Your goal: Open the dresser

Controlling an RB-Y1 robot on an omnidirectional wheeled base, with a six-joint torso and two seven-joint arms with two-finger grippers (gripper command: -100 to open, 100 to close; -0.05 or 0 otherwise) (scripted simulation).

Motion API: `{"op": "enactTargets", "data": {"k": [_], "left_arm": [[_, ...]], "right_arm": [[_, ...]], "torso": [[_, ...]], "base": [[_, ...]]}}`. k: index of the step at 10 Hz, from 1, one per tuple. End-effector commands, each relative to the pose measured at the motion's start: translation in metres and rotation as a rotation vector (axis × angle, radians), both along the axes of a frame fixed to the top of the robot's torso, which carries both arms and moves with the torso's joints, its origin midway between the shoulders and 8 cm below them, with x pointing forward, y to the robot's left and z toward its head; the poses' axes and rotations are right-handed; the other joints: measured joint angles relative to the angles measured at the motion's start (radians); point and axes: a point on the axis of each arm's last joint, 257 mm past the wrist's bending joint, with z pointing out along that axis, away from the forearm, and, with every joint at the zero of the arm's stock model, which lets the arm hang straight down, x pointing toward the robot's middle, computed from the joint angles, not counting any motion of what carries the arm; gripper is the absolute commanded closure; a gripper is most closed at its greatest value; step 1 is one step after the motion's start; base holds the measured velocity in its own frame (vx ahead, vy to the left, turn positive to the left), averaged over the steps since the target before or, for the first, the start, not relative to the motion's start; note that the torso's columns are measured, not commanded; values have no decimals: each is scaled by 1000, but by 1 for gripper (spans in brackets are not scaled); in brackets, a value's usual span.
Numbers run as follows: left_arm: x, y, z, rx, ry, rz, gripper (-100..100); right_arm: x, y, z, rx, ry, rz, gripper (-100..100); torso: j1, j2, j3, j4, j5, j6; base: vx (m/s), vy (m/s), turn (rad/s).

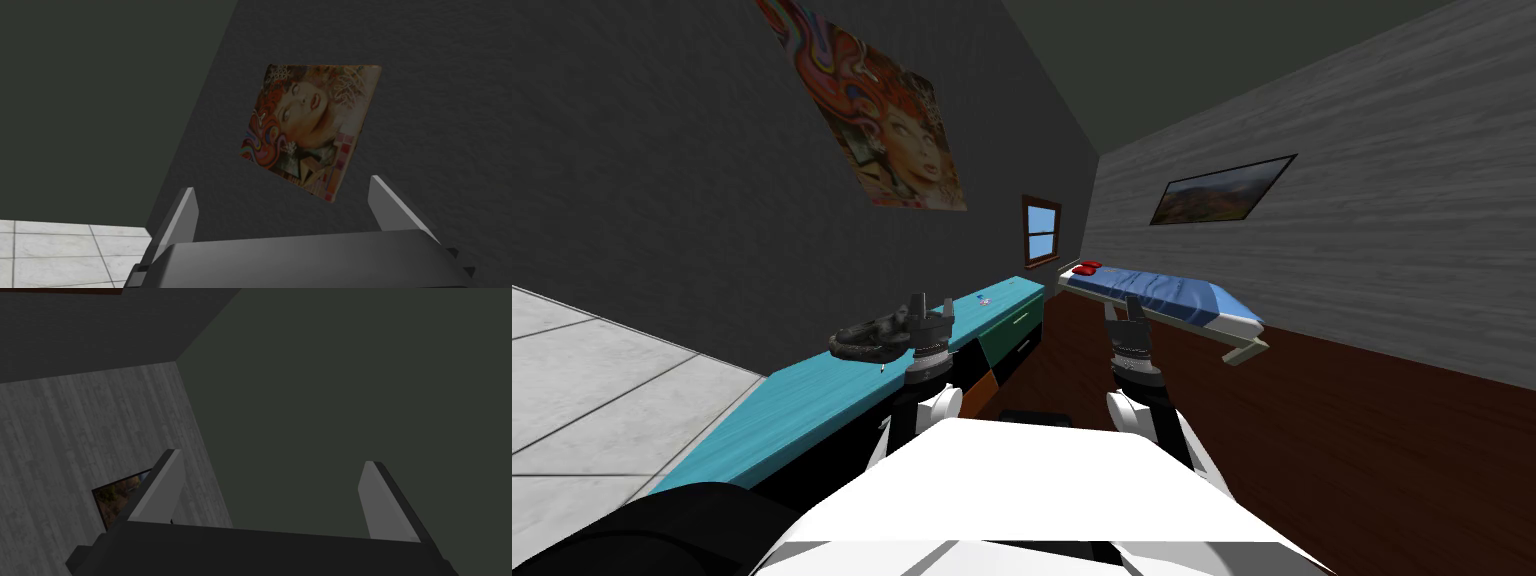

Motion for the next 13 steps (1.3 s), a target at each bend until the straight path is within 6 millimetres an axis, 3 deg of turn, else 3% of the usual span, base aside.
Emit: {"op": "enactTargets", "data": {"k": [1, 9, 10, 13], "left_arm": [[0, 0, 0, 0, 0, 0, 0], [0, 0, 0, 0, 0, 0, 0], [3, -3, -4, 24, 15, -14, -100], [14, -2, -18, 60, 65, -34, -100]], "right_arm": [[0, 0, 0, 0, 0, 0, 0], [0, 0, 0, 0, 0, 0, 0], [0, 0, 0, 0, 0, 0, 0], [0, 0, 0, 0, 0, 0, 0]], "torso": [[0, 40, -82, 41, 0, 0], [0, 618, -1234, 617, 0, 0], [0, 691, -1382, 691, 0, 0], [-2, 735, -1476, 736, 0, 0]], "base": [[0, 0, 0], [0, 0, 0], [25, -20, 22], [61, -55, 42]]}}
